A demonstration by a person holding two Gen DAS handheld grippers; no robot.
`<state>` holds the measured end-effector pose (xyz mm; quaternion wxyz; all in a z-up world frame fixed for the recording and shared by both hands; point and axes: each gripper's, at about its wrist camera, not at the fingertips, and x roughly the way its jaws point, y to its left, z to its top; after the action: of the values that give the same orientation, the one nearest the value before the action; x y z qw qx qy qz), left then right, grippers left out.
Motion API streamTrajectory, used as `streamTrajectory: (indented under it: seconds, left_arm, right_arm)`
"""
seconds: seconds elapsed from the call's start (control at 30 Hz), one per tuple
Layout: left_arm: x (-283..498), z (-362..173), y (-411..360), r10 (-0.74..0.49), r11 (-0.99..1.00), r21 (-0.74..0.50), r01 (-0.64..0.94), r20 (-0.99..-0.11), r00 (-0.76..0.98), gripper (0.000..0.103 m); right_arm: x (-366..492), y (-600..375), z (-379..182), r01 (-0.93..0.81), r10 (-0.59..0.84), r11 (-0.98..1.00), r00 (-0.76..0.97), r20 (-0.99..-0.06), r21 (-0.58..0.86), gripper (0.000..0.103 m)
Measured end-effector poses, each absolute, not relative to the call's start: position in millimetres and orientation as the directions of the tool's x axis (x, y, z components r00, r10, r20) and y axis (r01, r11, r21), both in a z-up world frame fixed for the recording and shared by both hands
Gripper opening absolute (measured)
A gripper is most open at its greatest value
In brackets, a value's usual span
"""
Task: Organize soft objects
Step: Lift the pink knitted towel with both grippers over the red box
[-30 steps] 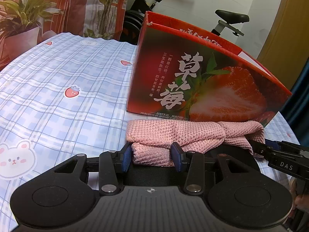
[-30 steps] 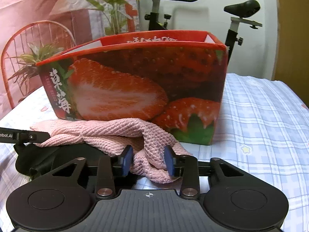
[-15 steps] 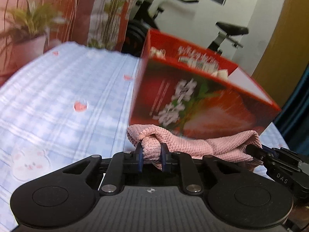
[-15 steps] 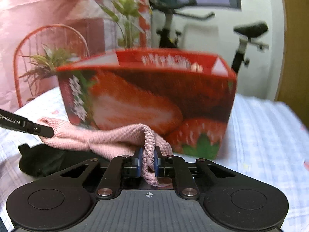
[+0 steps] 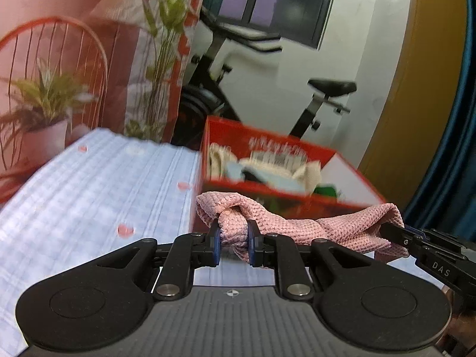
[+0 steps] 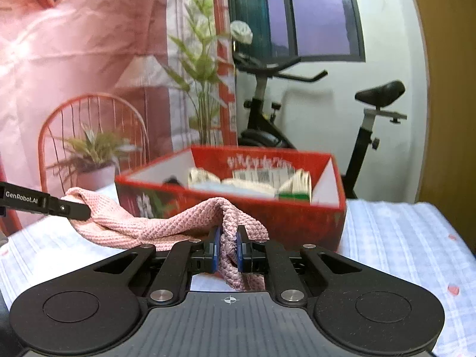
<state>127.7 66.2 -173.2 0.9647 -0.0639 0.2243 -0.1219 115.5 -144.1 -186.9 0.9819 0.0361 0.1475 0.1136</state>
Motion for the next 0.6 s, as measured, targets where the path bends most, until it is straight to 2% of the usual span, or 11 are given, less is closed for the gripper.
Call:
streamTrajectory:
  seconds: [0.1,0.37,0.6]
  left_arm:
    - [135,-150,63,-0.277,0.960,-0.159,0.232,-0.378,0.883,0.018]
    - [177,-108,33,-0.275,0.961,-0.074,0.265,-0.323,0.905,0.018]
    - [236,-101,-2,-0.289,0.951,-0.018,0.308,-0.399,0.870,0.018]
  right_arm:
    - [118,-151,-165,-0.219,0.240,0.970,0.937,-0.256,0.107,0.010]
    - [153,-163,-114,-0.205,0.229,0.972,0.937,-0.262,0.117,0.010]
    - [213,-174,-99,-0.137,0.164,0.985,0.927,-0.337,0.102,0.010]
